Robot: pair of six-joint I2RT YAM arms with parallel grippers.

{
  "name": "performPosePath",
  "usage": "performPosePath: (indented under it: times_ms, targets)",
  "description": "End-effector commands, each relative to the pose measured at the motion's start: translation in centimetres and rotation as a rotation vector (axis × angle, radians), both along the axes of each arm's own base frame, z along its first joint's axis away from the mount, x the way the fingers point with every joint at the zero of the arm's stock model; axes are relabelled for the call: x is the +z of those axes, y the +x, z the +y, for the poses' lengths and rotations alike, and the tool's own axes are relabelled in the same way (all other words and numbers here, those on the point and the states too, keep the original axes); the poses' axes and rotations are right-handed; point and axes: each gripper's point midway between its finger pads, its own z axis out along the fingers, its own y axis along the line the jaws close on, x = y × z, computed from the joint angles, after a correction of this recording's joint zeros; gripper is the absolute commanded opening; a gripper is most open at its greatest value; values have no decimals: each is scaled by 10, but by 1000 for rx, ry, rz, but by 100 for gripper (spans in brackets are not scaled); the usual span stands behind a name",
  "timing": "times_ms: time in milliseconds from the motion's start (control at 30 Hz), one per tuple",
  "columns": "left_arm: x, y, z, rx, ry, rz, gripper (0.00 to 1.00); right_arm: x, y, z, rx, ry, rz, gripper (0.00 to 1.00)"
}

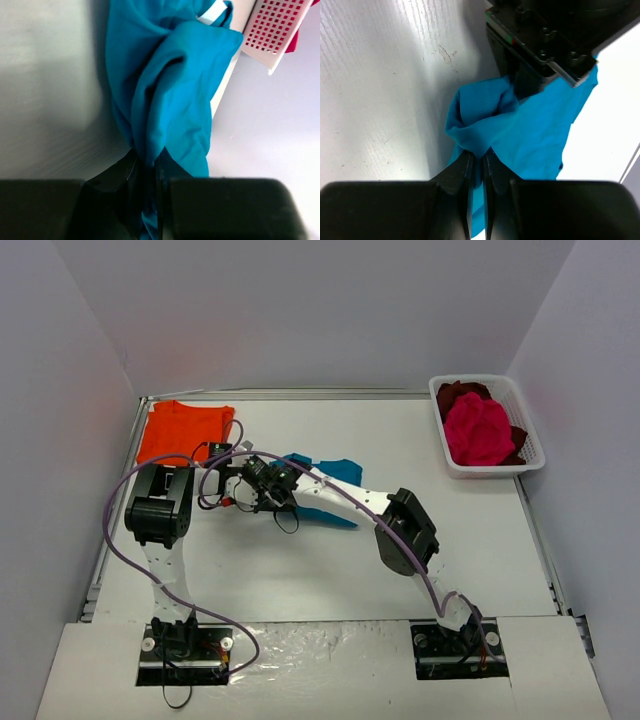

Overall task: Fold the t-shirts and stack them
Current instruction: Put the neatly folded tshirt into the corner of the board with the left arm

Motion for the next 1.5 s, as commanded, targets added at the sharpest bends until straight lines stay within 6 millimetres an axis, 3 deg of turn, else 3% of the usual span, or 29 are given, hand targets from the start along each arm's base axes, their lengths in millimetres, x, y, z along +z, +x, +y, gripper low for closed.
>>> performPosePath:
  times_ms: [0, 33, 67, 100, 133, 167, 233, 267, 333, 367, 400, 433, 500, 533, 567, 700, 833, 1000, 1100, 1200, 1467]
  targets:
    - [29, 13, -9, -17, -68, -92, 2, 7, 1, -2, -10, -17, -4, 0]
    - [32, 15, -8, -11, -77, -94, 2, 7, -1, -2, -10, -19, -2, 12]
    - [34, 16, -7, -11, -82, -101, 2, 6, -2, -2, -10, -21, 3, 38]
    - [35, 17, -6, -11, -86, -103, 2, 5, -5, -2, -6, -24, 13, 74]
    - [38, 18, -7, -8, -96, -114, 2, 4, -8, -3, 3, -25, 26, 93]
    - [40, 19, -5, -5, -98, -117, 2, 8, -15, -7, 11, -18, 42, 100]
    - [42, 19, -5, -11, -98, -128, 2, 11, -27, -13, 33, -5, 80, 100]
    - [42, 19, -5, -13, -99, -130, 2, 28, -32, -18, 39, 25, 80, 100]
    - [39, 16, -3, -23, -78, -131, 2, 23, -51, -39, 59, 8, 142, 100]
    - [43, 18, -1, -23, -64, -147, 2, 43, -53, -52, 56, 38, 125, 100]
    - [43, 19, 2, -30, -45, -173, 2, 35, -62, -73, 71, 0, 153, 100]
    - [39, 15, 5, -33, -23, -144, 3, 55, -63, -87, 72, 31, 129, 100]
    - [40, 22, 13, -50, 43, -202, 2, 53, -47, -132, -10, 28, 146, 100]
    - [30, 10, 18, -64, 87, -123, 2, 64, -40, -146, -36, 64, 135, 100]
    - [33, 15, 21, -77, 129, -137, 2, 64, -23, -175, -125, 74, 140, 100]
    - [19, 13, 46, -140, 367, -154, 2, 57, -20, -219, -271, 101, 190, 100]
    - [35, 26, 67, -181, 553, -222, 2, 46, -41, -218, -269, 194, 301, 100]
    - [55, 44, 90, -212, 750, -311, 2, 49, -37, -228, -306, 275, 346, 100]
    - [82, 66, 103, -180, 854, -383, 2, 37, -44, -227, -293, 278, 394, 100]
    - [89, 74, 113, -187, 933, -384, 2, 26, -50, -228, -294, 276, 439, 100]
    - [129, 108, 130, -165, 1121, -481, 2, 4, -54, -230, -303, 327, 559, 100]
